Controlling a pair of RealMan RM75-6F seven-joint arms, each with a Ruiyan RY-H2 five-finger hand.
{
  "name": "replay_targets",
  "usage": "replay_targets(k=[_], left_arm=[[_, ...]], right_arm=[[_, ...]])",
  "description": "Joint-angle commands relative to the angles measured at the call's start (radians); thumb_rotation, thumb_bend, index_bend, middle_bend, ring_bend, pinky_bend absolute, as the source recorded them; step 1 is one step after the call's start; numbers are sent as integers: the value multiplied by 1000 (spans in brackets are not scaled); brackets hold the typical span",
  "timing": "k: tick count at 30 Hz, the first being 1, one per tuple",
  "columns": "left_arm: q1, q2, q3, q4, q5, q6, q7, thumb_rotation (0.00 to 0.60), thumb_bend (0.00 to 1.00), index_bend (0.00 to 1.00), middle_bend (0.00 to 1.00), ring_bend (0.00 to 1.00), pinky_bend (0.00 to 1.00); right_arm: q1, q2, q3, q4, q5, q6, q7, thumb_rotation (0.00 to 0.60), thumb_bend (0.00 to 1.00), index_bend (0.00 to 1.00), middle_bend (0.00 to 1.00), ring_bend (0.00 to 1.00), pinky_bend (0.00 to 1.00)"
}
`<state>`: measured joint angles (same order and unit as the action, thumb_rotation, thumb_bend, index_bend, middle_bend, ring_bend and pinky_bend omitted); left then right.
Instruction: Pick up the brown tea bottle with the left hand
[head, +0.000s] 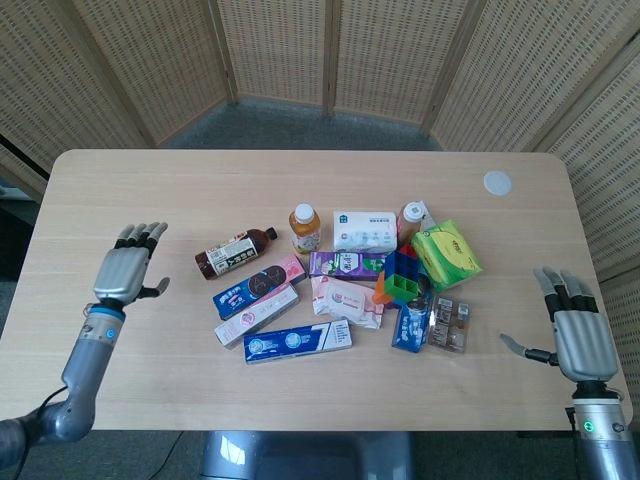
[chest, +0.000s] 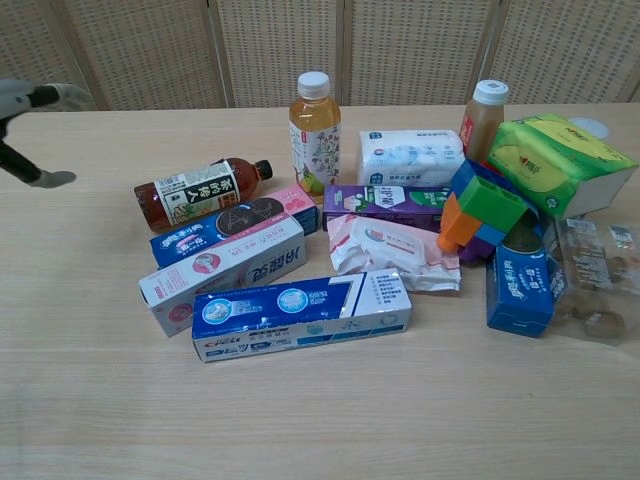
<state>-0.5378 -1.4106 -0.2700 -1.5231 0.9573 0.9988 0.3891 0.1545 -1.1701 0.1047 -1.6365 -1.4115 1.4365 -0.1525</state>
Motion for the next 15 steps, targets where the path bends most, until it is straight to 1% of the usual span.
replay_targets(k=[1, 5, 11, 15], left_arm=[[-79, -92, -32, 92, -93, -69, 20, 600, 350, 0, 0, 0, 0], [-141, -173, -45, 189, -161, -108, 29, 600, 327, 0, 0, 0, 0], [-213, -262, -68, 302, -252, -161, 23, 600, 311, 0, 0, 0, 0], [-249, -313, -70, 367, -283, -181, 20, 600, 312, 0, 0, 0, 0]], right_arm=[[-5, 4, -1, -3, 2, 3, 4, 314, 31, 0, 0, 0, 0], [-12, 13, -1, -7, 8, 4, 13, 317, 30, 0, 0, 0, 0], [-27, 27, -2, -15, 9, 18, 32, 315, 30, 0, 0, 0, 0], [-38, 33, -4, -12, 14, 23, 47, 313, 30, 0, 0, 0, 0]])
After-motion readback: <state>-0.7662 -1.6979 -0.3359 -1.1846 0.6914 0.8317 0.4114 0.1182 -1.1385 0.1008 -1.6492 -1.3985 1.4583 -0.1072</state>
